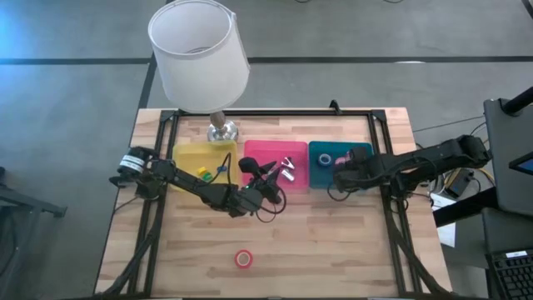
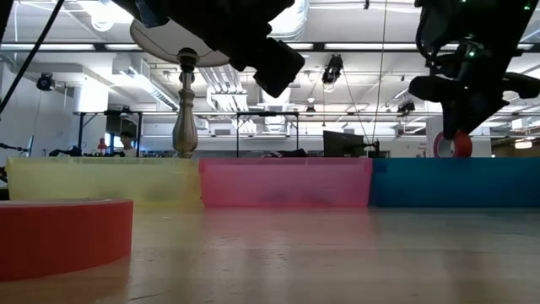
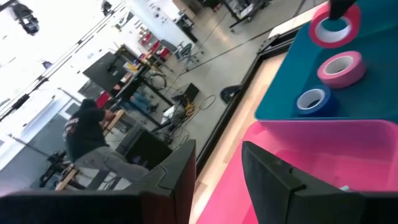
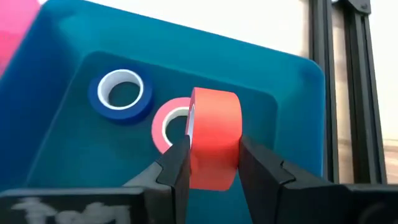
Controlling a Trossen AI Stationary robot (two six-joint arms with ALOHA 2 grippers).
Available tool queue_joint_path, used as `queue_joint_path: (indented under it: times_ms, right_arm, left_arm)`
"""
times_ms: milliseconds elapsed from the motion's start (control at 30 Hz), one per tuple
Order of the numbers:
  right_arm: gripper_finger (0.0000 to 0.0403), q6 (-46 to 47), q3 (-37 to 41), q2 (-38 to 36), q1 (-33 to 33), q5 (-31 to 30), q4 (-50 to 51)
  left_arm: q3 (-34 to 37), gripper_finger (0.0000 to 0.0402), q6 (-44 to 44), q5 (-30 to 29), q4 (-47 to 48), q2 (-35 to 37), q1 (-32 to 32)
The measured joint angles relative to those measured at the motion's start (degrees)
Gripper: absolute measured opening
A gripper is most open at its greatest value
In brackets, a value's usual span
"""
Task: Pick and place Stapler, Stapler remover, tape
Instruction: Put the left orange tape into the blue bin
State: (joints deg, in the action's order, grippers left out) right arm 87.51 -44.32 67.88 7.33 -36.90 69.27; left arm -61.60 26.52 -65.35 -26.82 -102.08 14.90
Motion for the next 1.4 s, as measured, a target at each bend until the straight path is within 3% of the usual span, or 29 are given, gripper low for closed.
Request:
queue_joint_path:
  times_ms: [400, 700, 1400]
  right_arm:
    - [0.0109, 2.34, 5.93, 0.0, -5.83, 5.01, -0.01]
    - [0.0112, -7.27, 9.29, -1.18, -9.2, 5.89, -8.7]
    - [0.0189, -14.56, 10.03, -1.14, -9.48, 4.01, -6.3]
  left_arm:
    - [0.0, 0.0133, -0.01, 2.53, 0.01, 0.0, 0.0]
    - [0.0, 0.0133, 0.0, 2.55, -0.01, 0.0, 0.0]
    - [0.0, 0.0133, 0.02, 2.61, -0.01, -0.02, 0.0]
